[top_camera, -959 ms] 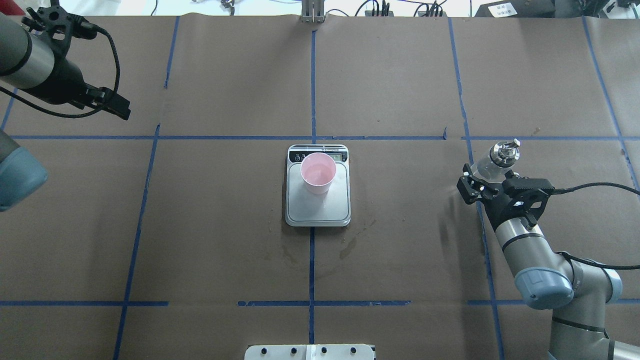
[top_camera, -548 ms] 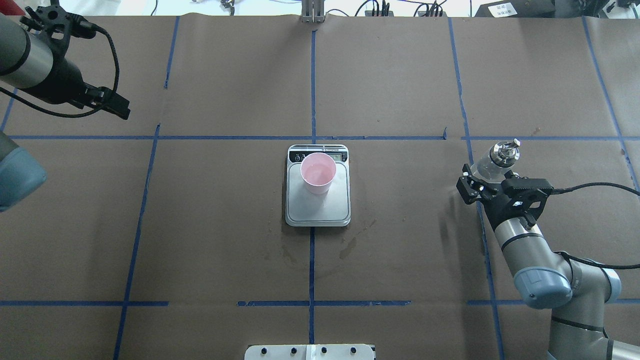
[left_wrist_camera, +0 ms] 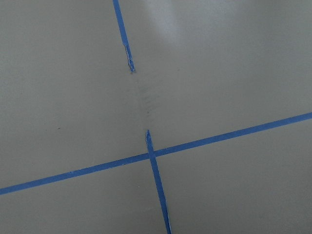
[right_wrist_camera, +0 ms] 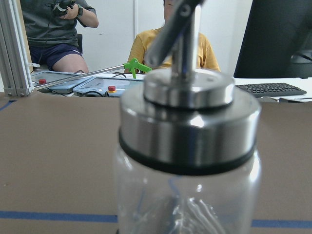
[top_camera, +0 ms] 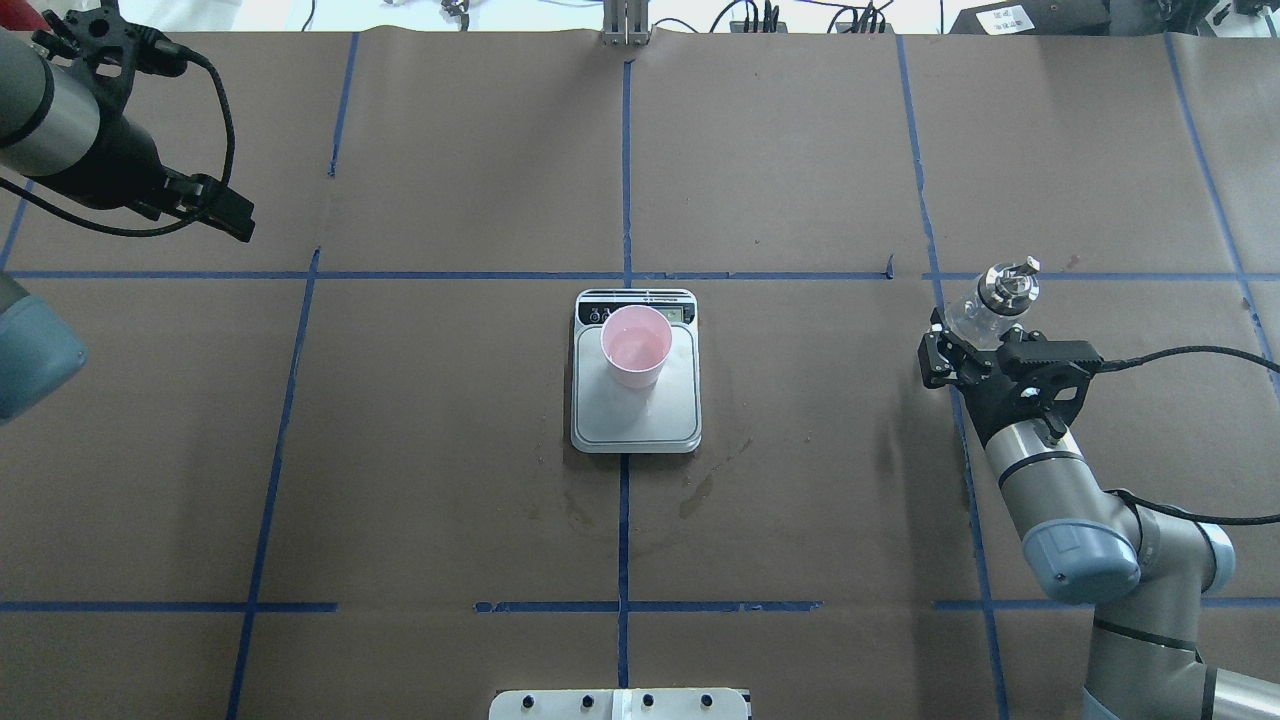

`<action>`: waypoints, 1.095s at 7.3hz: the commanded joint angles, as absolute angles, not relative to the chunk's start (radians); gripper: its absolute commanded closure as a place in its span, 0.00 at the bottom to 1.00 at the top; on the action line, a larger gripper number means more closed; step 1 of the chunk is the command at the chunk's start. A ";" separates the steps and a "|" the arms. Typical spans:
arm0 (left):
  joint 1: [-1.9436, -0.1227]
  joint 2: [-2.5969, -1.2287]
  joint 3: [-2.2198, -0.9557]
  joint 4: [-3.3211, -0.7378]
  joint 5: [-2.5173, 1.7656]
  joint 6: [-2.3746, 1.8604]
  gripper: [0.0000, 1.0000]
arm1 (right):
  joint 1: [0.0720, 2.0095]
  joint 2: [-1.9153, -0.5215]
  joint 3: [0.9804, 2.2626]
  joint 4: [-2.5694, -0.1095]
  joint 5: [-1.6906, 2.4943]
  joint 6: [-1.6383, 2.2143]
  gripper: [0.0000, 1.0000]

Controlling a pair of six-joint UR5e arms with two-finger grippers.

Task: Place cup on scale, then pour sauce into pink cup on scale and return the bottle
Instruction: 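Close the right gripper around the glass bottle and lift it, then carry the glass bottle with the right gripper toward the pink cup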

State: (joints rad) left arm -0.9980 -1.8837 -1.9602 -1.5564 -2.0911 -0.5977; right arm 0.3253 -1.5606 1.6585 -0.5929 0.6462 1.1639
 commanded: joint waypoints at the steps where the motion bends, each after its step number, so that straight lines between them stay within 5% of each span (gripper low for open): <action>1: -1.024 -1.881 -1.951 -1.554 -2.092 -0.521 0.01 | 0.347 -1.510 1.730 -0.697 0.644 1.025 1.00; 3: -1.133 -1.810 -1.944 -1.555 -2.097 -0.316 0.01 | 0.344 -1.364 1.892 -1.132 0.641 0.979 1.00; 8: -1.207 -1.792 -1.879 -1.557 -2.108 -0.184 0.01 | 0.282 -1.074 1.859 -1.770 0.591 0.893 1.00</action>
State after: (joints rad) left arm -1.2050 -1.7936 -1.8813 -1.5580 -2.1069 -0.1869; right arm 0.2885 -1.1377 1.8691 -1.6353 0.6037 0.9038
